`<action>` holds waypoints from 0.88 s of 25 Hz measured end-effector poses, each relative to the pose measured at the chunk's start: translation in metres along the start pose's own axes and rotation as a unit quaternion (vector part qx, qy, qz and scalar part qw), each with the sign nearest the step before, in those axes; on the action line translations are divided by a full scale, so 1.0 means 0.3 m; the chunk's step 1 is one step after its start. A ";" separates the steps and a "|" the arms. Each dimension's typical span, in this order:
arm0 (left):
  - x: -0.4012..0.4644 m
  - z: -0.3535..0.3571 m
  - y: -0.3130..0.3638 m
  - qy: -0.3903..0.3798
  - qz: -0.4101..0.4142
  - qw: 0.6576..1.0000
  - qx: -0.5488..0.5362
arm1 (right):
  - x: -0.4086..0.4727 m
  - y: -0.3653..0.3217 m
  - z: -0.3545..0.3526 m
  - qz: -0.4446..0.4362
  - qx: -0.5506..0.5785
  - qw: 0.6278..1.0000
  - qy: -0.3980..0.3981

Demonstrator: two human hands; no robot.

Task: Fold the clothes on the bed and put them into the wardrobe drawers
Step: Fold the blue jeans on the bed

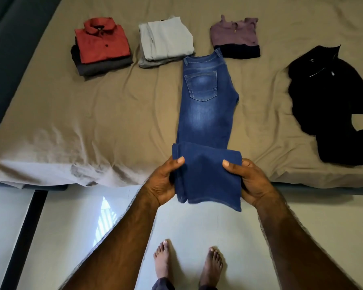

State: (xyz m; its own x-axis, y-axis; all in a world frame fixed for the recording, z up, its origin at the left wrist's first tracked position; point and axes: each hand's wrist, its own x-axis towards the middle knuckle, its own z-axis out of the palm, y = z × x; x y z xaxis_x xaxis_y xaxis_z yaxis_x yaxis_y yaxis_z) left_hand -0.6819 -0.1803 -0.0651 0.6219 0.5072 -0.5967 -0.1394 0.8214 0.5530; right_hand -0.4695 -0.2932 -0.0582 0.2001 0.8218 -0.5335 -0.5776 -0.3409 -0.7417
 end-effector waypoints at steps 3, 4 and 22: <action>0.000 0.036 0.006 -0.012 -0.016 0.985 0.172 | 0.018 -0.053 -0.007 -0.020 0.021 1.000 0.010; 0.003 0.046 0.011 0.005 -0.019 0.986 0.167 | 0.016 -0.058 -0.012 0.003 0.026 1.000 0.004; 0.207 0.155 0.268 0.110 -0.022 0.993 -0.037 | 0.187 -0.205 -0.023 0.056 0.162 0.984 0.049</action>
State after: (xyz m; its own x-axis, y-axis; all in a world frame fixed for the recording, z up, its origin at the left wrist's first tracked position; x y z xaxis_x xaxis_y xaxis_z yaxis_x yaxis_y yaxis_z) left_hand -0.6186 -0.0948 -0.0307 0.4458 0.5086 -0.7367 -0.1765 0.8567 0.4847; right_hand -0.4172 -0.2293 -0.0452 0.1873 0.7335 -0.6534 -0.8197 -0.2499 -0.5154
